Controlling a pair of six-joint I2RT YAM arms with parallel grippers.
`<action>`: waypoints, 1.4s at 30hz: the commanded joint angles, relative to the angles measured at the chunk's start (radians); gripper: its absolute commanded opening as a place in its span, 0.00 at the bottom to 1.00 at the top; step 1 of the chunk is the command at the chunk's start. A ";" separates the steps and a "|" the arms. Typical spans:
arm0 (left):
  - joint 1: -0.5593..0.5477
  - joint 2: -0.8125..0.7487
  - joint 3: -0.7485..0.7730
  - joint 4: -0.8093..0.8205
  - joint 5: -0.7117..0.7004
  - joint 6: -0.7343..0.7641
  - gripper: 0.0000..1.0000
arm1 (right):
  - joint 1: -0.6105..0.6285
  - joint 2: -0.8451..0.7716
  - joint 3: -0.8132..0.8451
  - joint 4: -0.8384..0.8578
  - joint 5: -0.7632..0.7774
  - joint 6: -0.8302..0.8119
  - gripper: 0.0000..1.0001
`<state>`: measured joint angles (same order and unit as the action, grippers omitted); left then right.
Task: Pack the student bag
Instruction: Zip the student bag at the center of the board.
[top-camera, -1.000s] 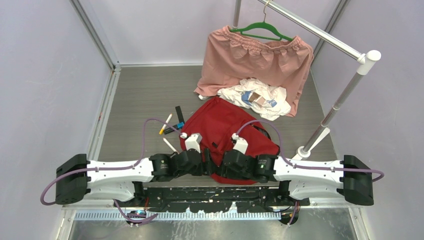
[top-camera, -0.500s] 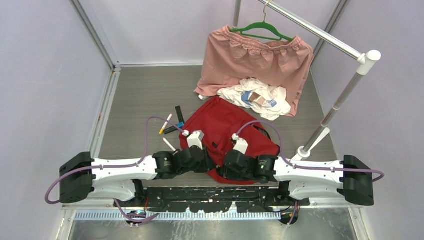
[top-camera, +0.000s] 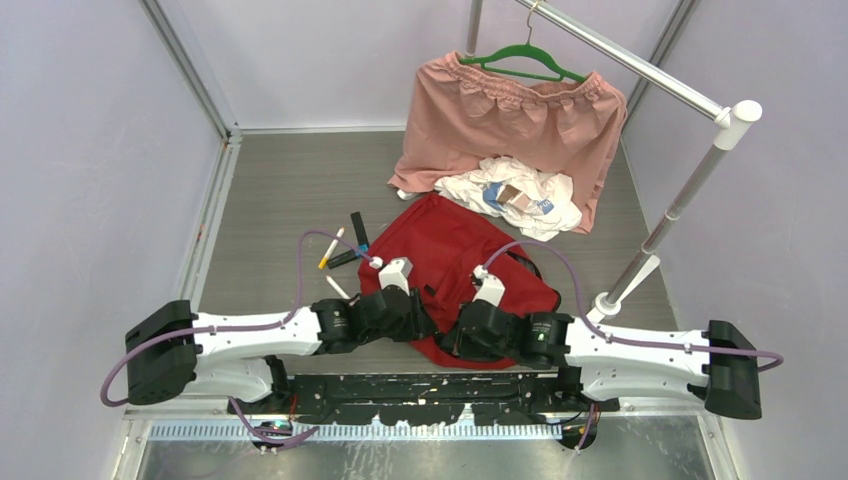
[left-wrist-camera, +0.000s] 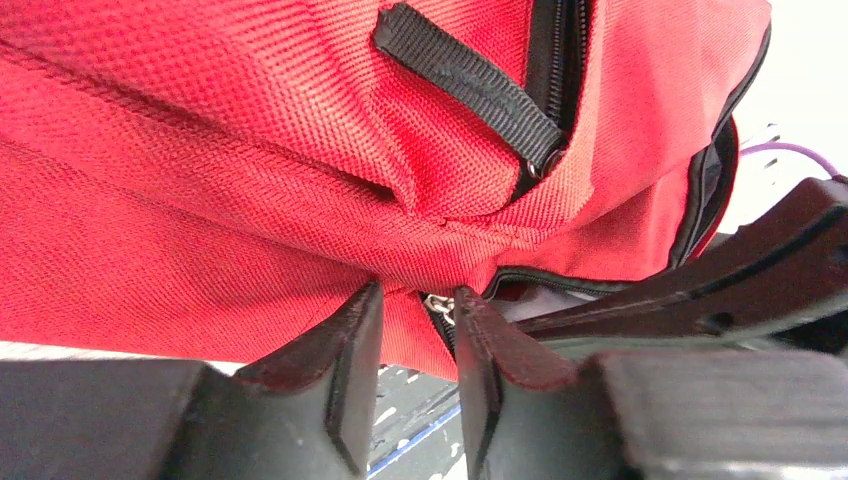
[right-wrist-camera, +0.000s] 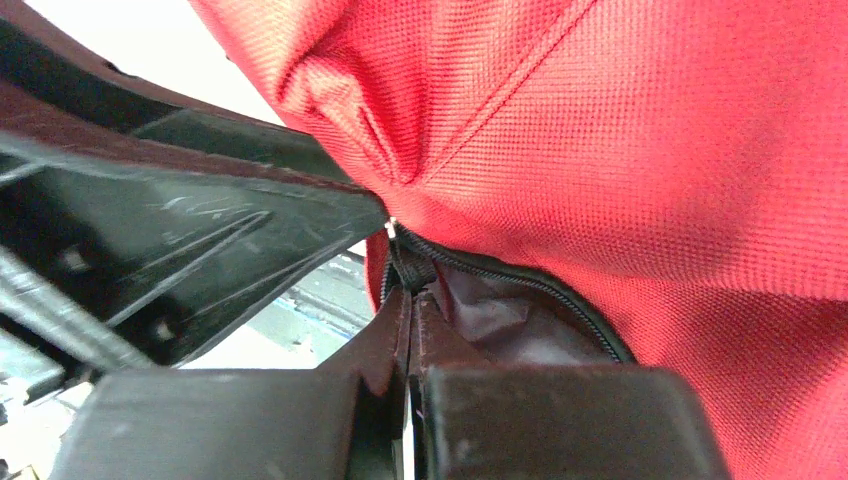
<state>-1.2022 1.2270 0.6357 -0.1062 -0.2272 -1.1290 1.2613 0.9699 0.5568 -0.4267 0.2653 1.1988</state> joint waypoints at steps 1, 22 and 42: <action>0.003 0.036 0.035 0.077 0.027 0.011 0.29 | 0.002 -0.084 -0.012 0.013 0.065 0.002 0.01; 0.008 0.019 0.049 0.056 0.002 0.036 0.00 | 0.001 -0.019 0.013 -0.008 0.008 -0.070 0.43; 0.008 0.053 0.063 0.099 0.053 0.043 0.00 | -0.023 0.046 0.035 0.056 0.072 -0.070 0.08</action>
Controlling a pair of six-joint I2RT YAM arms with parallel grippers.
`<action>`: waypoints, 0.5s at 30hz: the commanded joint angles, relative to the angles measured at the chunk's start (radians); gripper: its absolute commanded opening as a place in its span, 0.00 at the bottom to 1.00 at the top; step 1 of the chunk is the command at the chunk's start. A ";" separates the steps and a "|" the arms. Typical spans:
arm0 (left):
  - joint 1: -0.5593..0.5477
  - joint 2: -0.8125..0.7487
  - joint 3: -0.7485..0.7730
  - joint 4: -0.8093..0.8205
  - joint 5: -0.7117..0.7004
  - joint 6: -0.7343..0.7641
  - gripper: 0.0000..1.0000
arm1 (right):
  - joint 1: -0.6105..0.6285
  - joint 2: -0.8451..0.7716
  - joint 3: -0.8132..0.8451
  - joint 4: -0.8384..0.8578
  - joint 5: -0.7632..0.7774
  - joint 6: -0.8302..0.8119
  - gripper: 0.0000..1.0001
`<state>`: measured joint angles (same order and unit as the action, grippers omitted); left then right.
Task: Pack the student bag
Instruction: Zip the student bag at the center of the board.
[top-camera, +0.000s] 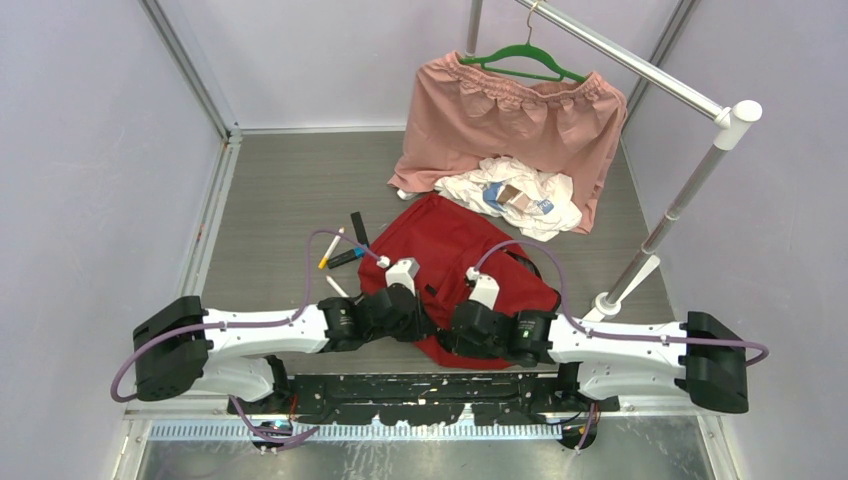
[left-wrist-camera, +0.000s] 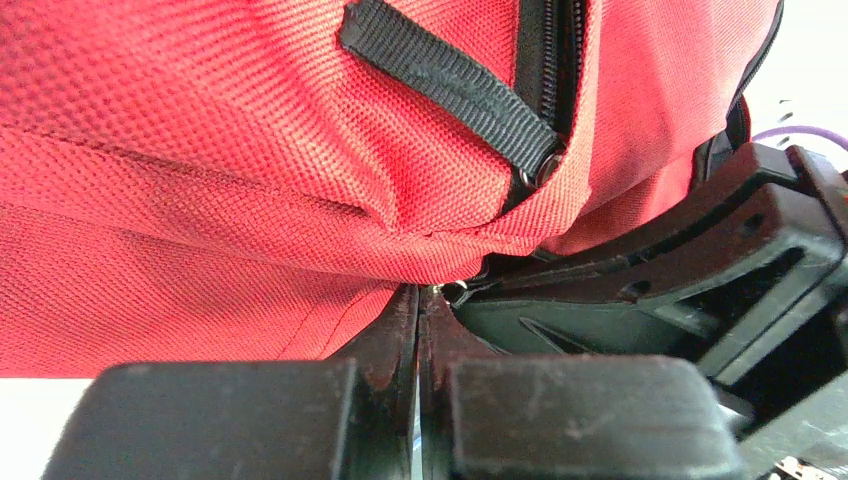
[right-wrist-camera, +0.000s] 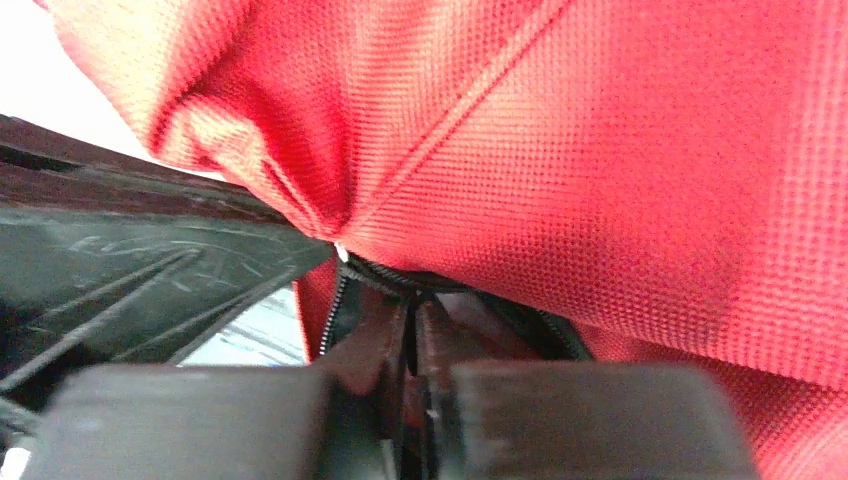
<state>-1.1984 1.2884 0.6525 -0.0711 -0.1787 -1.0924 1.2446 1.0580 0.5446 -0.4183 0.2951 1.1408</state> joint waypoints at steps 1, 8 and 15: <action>0.004 -0.013 0.047 0.059 -0.003 0.007 0.00 | -0.007 -0.057 0.046 0.040 0.044 -0.017 0.02; 0.025 -0.069 0.056 -0.013 -0.057 0.021 0.00 | -0.006 -0.100 0.007 -0.008 0.004 -0.020 0.01; 0.092 -0.152 0.067 -0.099 -0.074 0.054 0.00 | -0.007 -0.134 -0.032 -0.028 -0.035 -0.006 0.01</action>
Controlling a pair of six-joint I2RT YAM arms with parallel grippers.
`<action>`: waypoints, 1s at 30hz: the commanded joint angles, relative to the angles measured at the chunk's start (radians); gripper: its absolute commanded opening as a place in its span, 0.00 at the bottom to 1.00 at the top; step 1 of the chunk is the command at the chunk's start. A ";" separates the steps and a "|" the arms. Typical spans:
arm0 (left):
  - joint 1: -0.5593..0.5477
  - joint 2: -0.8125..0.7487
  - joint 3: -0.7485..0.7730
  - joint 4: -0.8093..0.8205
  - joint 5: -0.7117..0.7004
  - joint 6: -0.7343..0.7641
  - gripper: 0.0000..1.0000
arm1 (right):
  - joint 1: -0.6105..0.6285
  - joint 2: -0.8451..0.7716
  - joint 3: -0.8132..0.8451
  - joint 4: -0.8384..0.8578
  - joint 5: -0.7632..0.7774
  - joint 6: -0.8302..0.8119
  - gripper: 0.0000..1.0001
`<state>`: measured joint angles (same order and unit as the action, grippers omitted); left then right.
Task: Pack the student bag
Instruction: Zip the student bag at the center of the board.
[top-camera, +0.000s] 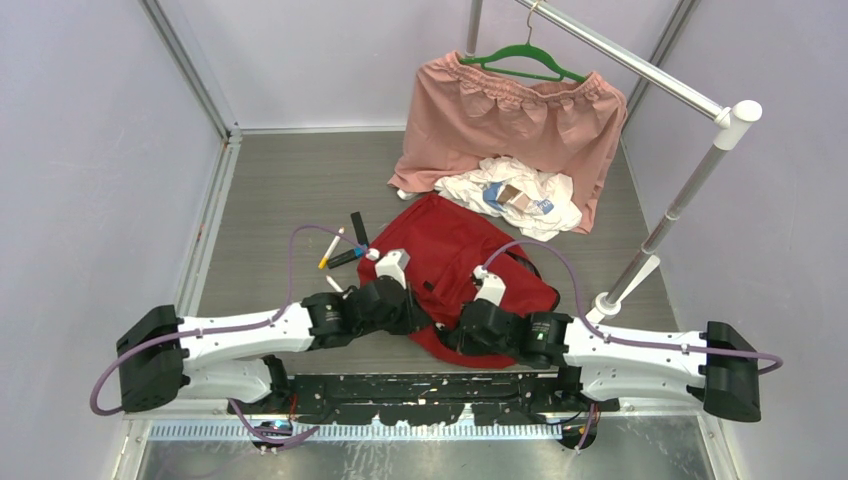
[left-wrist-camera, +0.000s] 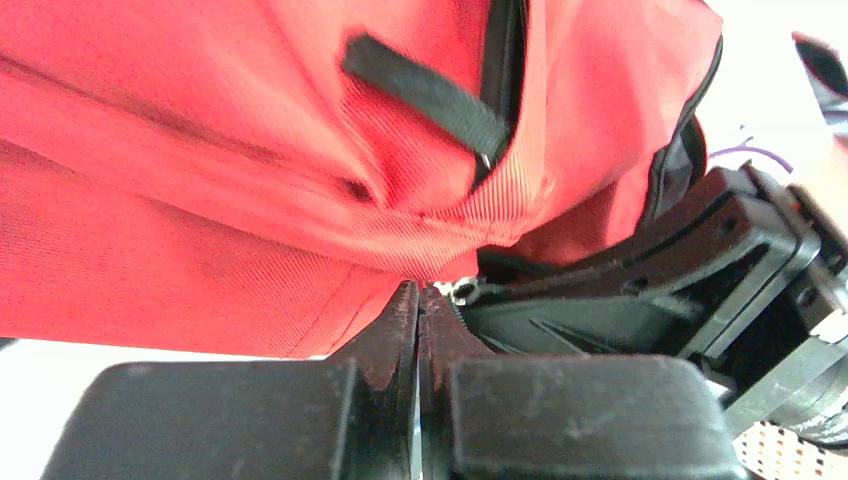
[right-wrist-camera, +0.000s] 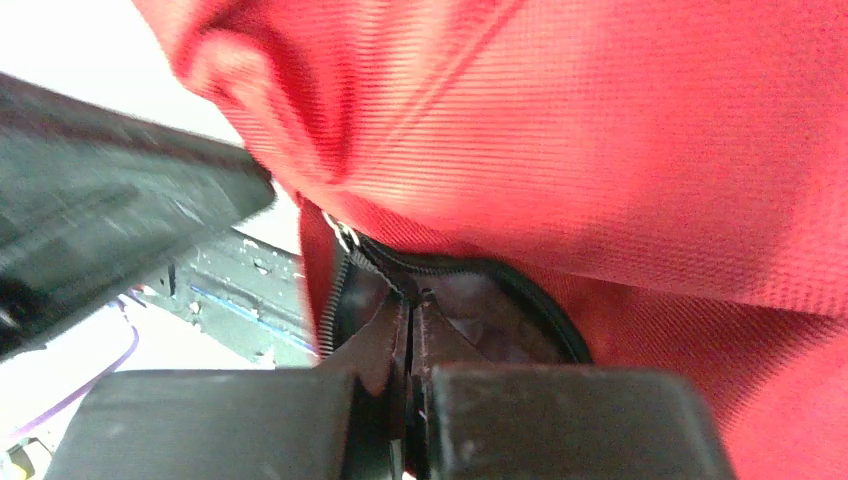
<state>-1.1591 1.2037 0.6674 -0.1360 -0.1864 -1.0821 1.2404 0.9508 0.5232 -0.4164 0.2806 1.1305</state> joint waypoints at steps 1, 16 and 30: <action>0.067 -0.077 0.057 -0.043 -0.064 0.050 0.00 | -0.002 -0.029 -0.012 -0.036 -0.024 0.003 0.01; 0.161 -0.117 0.143 -0.162 0.029 0.145 0.00 | -0.002 -0.071 0.056 -0.154 0.003 -0.031 0.01; -0.017 0.104 0.299 -0.294 -0.176 0.353 0.71 | -0.002 -0.068 0.067 -0.168 0.032 -0.041 0.01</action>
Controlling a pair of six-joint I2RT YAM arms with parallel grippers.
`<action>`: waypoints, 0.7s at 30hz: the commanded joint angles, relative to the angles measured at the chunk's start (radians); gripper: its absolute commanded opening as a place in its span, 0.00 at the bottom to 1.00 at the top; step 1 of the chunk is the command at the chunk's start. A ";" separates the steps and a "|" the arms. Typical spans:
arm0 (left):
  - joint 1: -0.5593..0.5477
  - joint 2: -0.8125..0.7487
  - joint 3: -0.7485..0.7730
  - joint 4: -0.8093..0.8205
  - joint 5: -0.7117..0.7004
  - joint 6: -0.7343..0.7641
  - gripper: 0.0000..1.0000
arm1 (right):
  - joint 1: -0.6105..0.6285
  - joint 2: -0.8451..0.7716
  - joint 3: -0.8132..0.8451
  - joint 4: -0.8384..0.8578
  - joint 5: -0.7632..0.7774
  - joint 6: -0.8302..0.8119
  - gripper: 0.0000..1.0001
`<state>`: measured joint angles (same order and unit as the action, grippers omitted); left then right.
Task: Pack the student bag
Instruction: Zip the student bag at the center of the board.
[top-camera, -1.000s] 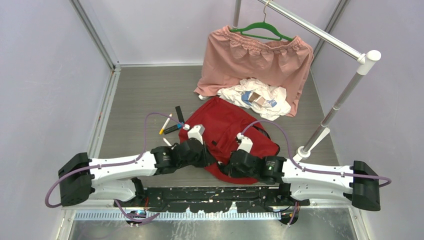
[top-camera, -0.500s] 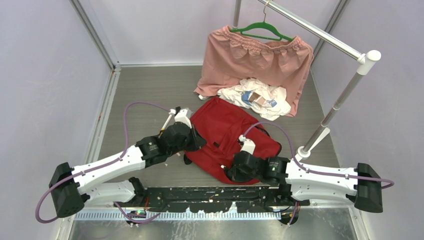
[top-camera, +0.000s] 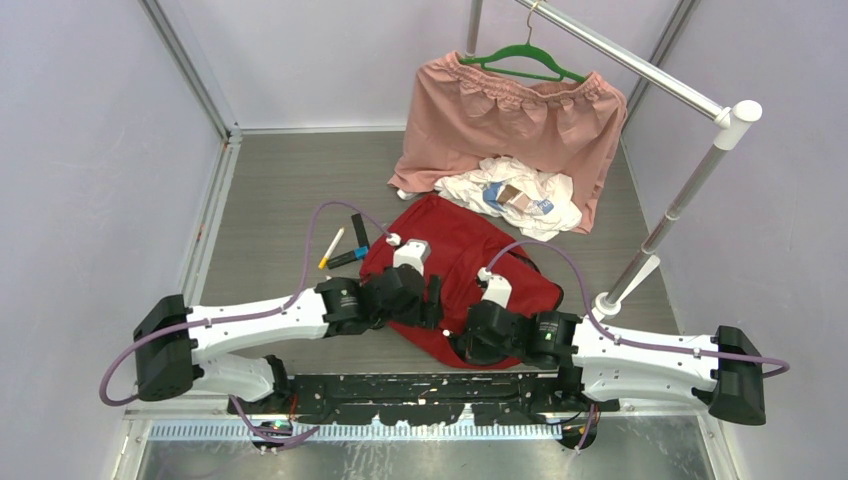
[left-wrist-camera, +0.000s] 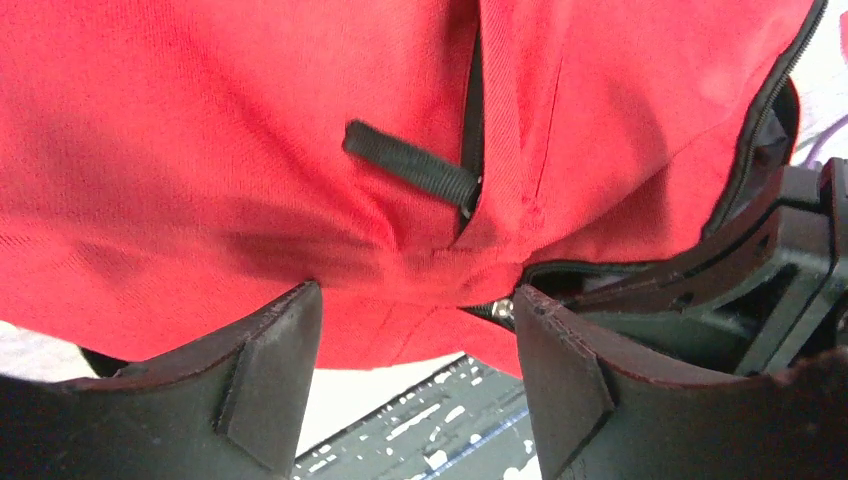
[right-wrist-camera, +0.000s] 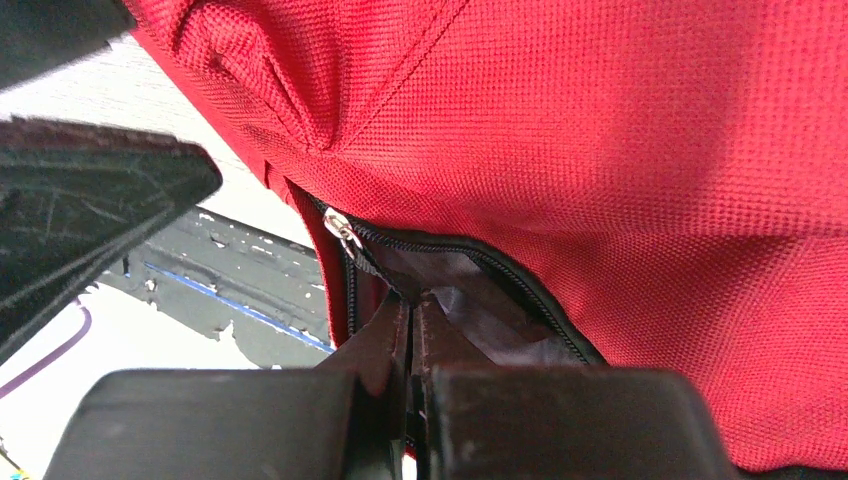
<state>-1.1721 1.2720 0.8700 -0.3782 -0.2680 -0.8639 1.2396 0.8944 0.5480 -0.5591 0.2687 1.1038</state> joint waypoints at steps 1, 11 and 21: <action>-0.005 0.045 0.111 -0.066 -0.105 0.170 0.71 | -0.002 -0.013 0.043 -0.025 0.043 -0.015 0.01; 0.035 0.054 0.172 0.002 0.034 0.424 0.73 | -0.001 -0.019 0.046 -0.026 0.047 -0.016 0.01; 0.090 0.238 0.243 0.000 0.191 0.388 0.68 | -0.001 -0.029 0.061 -0.048 0.060 -0.016 0.01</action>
<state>-1.0939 1.4826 1.0851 -0.4095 -0.1558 -0.4736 1.2396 0.8940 0.5678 -0.5846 0.2867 1.0969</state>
